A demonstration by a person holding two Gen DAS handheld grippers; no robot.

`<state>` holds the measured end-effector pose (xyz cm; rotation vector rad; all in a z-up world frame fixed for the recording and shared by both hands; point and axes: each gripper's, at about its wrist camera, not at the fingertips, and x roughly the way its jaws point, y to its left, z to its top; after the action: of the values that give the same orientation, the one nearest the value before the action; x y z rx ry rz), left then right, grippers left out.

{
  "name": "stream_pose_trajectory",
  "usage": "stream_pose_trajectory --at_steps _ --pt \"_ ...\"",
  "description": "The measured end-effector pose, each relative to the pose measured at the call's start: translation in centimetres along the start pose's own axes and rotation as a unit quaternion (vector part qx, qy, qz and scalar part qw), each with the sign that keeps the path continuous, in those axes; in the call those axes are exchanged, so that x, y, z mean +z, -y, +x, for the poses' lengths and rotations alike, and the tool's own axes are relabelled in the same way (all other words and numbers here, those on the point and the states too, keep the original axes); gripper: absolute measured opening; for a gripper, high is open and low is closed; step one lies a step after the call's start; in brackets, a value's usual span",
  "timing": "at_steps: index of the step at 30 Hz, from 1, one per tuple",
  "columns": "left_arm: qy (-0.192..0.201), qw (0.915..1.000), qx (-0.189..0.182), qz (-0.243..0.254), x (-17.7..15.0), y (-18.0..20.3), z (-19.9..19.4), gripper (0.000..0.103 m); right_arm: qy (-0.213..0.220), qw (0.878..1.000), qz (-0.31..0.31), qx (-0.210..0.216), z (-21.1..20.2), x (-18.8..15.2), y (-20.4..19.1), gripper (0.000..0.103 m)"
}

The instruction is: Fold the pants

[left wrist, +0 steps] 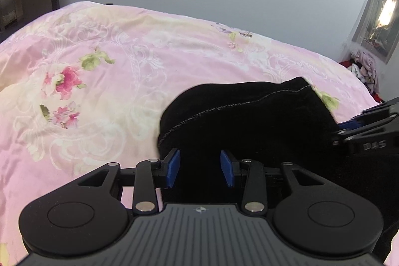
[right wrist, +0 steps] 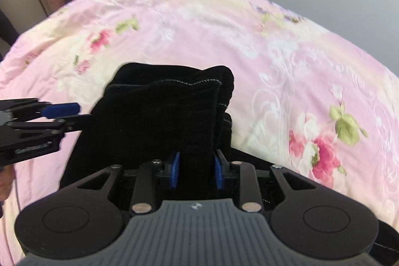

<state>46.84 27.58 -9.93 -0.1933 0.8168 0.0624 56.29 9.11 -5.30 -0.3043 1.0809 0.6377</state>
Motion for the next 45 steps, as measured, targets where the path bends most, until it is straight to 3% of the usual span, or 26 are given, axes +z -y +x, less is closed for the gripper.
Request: stream_pose_trajectory --at_steps 6,8,10,14,17,21,25,28,30,40,45 --pt "-0.025 0.9996 0.012 0.008 -1.0 0.4 2.9 0.044 -0.009 1.000 0.015 0.005 4.6 -1.2 1.1 0.032" --pt "-0.029 0.9995 0.010 0.009 -1.3 0.3 3.4 0.044 -0.008 1.000 0.018 0.007 4.7 -1.4 1.7 0.039" --pt "-0.033 0.9993 0.008 0.012 -1.4 0.1 3.8 0.044 -0.009 1.000 0.018 0.001 4.7 -1.3 2.3 0.061" --pt "-0.036 0.9993 0.005 0.009 -1.5 0.0 4.0 0.044 -0.033 0.997 0.067 0.033 5.7 -1.6 4.3 0.065" --pt "-0.034 0.9993 0.004 0.016 -1.7 0.1 4.0 0.044 -0.052 0.990 0.108 0.068 7.3 -2.3 5.0 0.061" --pt "-0.038 0.9991 0.003 0.018 -1.7 0.1 4.0 0.044 -0.055 0.982 0.159 0.085 8.5 -3.3 6.1 0.060" --pt "-0.044 0.9989 0.004 0.014 -1.4 0.4 3.5 0.044 -0.055 0.987 0.135 0.075 7.2 -3.3 4.9 0.039" --pt "-0.045 0.9989 0.006 0.013 -1.2 0.5 2.5 0.044 -0.043 0.991 0.109 0.058 4.8 -2.5 3.4 0.026" --pt "-0.042 0.9990 0.007 0.014 -1.0 0.6 1.3 0.044 -0.033 0.993 0.097 0.050 3.0 -2.1 2.4 0.023" --pt "-0.022 0.9994 0.003 0.025 0.0 0.8 -5.4 0.044 0.031 0.994 0.100 0.021 -9.7 -1.6 -2.2 0.022" --pt "-0.027 0.9991 -0.019 0.027 -0.7 1.3 -6.3 0.044 0.040 0.990 0.136 -0.008 -14.6 -4.9 -1.6 0.022"
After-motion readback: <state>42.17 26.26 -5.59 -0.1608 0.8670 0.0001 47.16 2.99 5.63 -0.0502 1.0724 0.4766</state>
